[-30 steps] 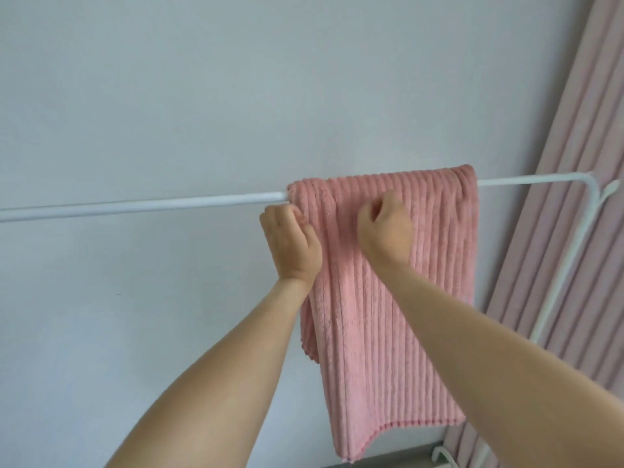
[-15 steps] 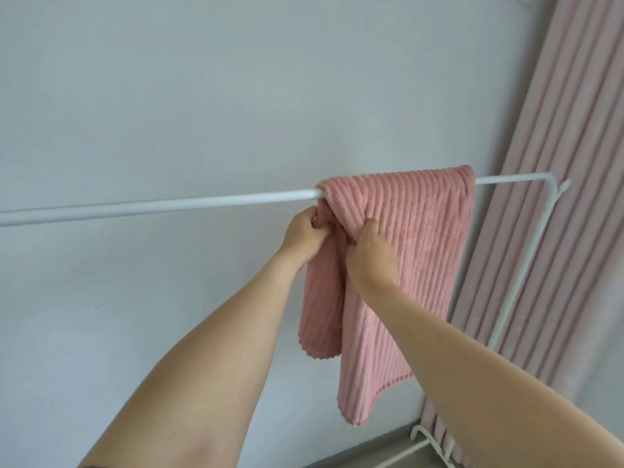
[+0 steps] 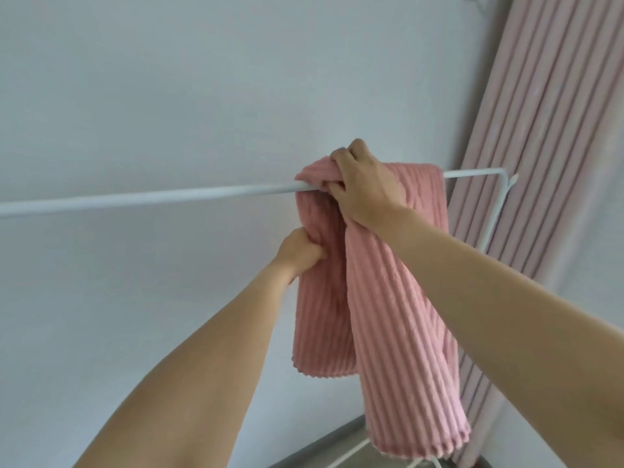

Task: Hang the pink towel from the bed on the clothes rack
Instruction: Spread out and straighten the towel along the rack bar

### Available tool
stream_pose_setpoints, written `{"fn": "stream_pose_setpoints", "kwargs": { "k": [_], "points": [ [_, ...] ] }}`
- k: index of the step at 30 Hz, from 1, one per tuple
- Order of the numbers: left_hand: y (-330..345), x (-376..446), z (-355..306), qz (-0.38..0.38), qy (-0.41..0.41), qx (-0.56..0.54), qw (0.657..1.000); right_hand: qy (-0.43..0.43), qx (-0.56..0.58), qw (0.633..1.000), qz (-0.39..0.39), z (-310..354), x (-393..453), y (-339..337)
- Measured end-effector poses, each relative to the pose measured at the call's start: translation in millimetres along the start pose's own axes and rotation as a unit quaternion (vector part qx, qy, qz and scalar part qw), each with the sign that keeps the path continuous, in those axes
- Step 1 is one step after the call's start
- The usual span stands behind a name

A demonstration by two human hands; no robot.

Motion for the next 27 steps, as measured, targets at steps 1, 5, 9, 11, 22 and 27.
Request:
{"fn": "stream_pose_setpoints", "kwargs": {
  "k": [1, 5, 9, 11, 22, 27],
  "points": [
    [-3, -3, -7, 0.008, 0.020, -0.078, 0.997, 0.015, -0.005, 0.999, 0.037, -2, -7, 13],
    [-24, 0, -37, 0.004, 0.081, -0.294, 0.952, 0.117, 0.042, 0.992, -0.009, -17, -30, 24],
    [-42, 8, -48, -0.109, 0.094, -0.129, 0.981, 0.196, 0.102, 0.973, -0.060, -17, -63, 33],
    [-53, 7, -47, -0.203, 0.092, -0.059, 0.973, 0.213, 0.103, 0.970, -0.049, -18, -71, 40],
    [-49, -6, -27, -0.205, 0.052, 0.246, 0.946, 0.146, 0.149, 0.966, -0.152, 8, -2, -6],
    [-53, -19, -12, -0.201, 0.040, 0.234, 0.951, 0.043, 0.130, 0.990, -0.044, 41, -49, 52]
  ]
}}
Point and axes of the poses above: each hand's wrist, its own x-axis towards the middle knuckle, its own y-axis out of the palm, z = x × y, the point moved 8 cm from there along x, towards the middle knuckle, and after that the axes turned 3 degrees about x, right-handed, at the moved point
